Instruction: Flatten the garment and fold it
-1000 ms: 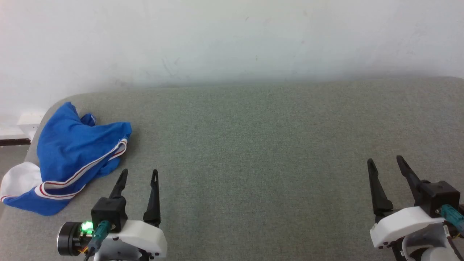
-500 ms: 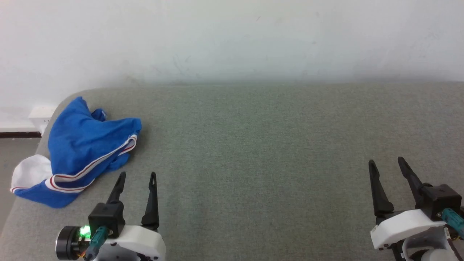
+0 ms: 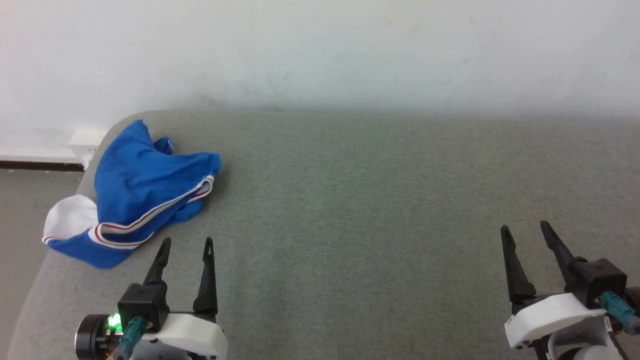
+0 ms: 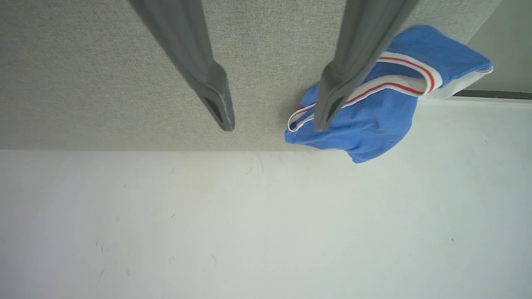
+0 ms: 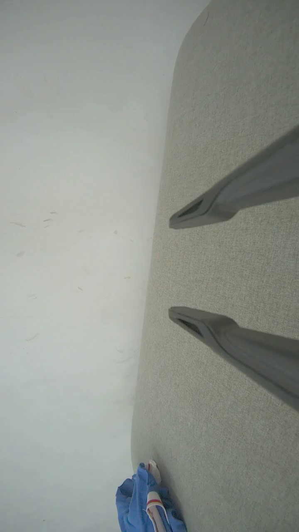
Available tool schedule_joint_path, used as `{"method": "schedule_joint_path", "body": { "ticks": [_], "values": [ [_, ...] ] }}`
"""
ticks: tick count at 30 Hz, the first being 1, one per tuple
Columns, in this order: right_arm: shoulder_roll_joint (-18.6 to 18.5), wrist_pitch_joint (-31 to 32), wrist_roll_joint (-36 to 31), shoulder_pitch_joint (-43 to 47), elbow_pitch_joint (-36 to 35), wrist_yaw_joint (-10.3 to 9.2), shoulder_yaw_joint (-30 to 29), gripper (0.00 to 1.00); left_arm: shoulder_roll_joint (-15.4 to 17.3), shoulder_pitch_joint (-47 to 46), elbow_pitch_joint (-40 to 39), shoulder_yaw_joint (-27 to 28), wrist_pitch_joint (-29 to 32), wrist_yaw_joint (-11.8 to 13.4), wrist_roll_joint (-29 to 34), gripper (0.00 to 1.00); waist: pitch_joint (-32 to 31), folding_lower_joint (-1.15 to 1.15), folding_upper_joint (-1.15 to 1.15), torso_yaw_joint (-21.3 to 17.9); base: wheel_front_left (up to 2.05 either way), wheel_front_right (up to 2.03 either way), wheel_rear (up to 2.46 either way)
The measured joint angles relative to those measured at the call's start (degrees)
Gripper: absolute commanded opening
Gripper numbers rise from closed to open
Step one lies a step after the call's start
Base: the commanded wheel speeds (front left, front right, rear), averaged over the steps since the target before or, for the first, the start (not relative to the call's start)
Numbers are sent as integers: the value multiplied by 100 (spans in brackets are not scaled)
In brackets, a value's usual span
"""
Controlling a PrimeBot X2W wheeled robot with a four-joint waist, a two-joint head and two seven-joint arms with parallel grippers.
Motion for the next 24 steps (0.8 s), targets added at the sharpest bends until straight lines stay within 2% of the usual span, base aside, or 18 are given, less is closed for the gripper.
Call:
{"method": "schedule_joint_path", "body": {
  "ticks": [24],
  "values": [
    [2, -281, -1, -16, 322, 0, 163, 100, -1, 123, 13, 41, -283, 5, -111, 100, 79, 0, 0, 974, 0, 0, 0]
  ]
}}
